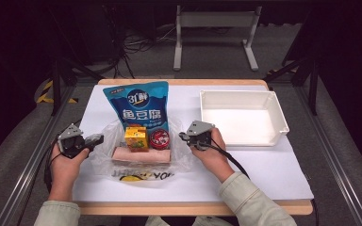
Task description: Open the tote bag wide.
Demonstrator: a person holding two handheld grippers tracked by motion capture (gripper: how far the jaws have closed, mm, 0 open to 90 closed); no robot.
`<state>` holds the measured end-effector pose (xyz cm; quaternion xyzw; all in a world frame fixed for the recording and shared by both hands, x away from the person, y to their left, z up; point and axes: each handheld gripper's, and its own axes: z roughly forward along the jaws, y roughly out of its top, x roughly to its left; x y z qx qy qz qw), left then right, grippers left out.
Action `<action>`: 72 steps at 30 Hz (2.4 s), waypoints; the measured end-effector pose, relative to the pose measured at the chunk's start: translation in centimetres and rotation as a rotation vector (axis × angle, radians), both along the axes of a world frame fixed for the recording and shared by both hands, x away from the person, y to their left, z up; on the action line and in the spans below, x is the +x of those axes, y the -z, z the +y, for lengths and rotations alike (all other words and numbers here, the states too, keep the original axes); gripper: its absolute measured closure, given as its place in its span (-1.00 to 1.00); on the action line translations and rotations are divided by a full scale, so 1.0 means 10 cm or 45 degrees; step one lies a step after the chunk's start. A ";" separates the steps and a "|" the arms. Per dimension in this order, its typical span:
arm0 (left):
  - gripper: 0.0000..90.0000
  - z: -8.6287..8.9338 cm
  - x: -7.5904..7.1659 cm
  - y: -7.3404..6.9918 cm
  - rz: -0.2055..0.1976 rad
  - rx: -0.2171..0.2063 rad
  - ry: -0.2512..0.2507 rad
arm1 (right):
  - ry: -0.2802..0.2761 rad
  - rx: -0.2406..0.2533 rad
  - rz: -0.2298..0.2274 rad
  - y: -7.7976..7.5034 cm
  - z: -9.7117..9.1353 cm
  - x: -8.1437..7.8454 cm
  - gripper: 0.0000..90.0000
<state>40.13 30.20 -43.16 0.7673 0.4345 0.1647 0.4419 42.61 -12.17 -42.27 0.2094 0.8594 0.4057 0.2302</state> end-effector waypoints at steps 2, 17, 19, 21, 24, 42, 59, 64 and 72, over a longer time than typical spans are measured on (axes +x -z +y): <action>0.99 0.00 0.00 0.01 0.007 0.018 -0.003 | 0.000 -0.005 0.006 0.02 0.00 0.01 0.98; 0.99 0.04 -0.02 0.18 0.079 0.068 -0.011 | 0.000 -0.064 0.079 0.21 -0.03 0.00 0.96; 0.99 0.03 -0.02 0.19 0.077 0.089 -0.003 | 0.002 -0.068 0.090 0.24 -0.04 -0.01 0.95; 0.99 0.03 -0.02 0.24 0.079 0.085 -0.003 | 0.005 -0.074 0.098 0.28 -0.07 -0.01 0.95; 0.99 0.03 -0.03 0.25 0.083 0.084 -0.006 | 0.009 -0.060 0.106 0.28 -0.09 -0.02 0.95; 0.76 0.09 -0.09 0.16 0.060 0.015 -0.006 | -0.009 0.003 0.029 0.13 -0.12 -0.11 0.53; 0.68 0.08 -0.13 0.07 0.033 0.006 0.012 | -0.044 0.340 -0.029 -0.30 -0.25 -0.31 -0.45; 0.68 0.08 -0.13 0.06 0.026 0.003 0.010 | -0.061 0.383 -0.063 -0.42 -0.26 -0.36 -0.50; 0.71 0.09 -0.13 0.06 0.021 0.008 0.014 | -0.094 0.439 -0.126 -0.62 -0.30 -0.39 -0.18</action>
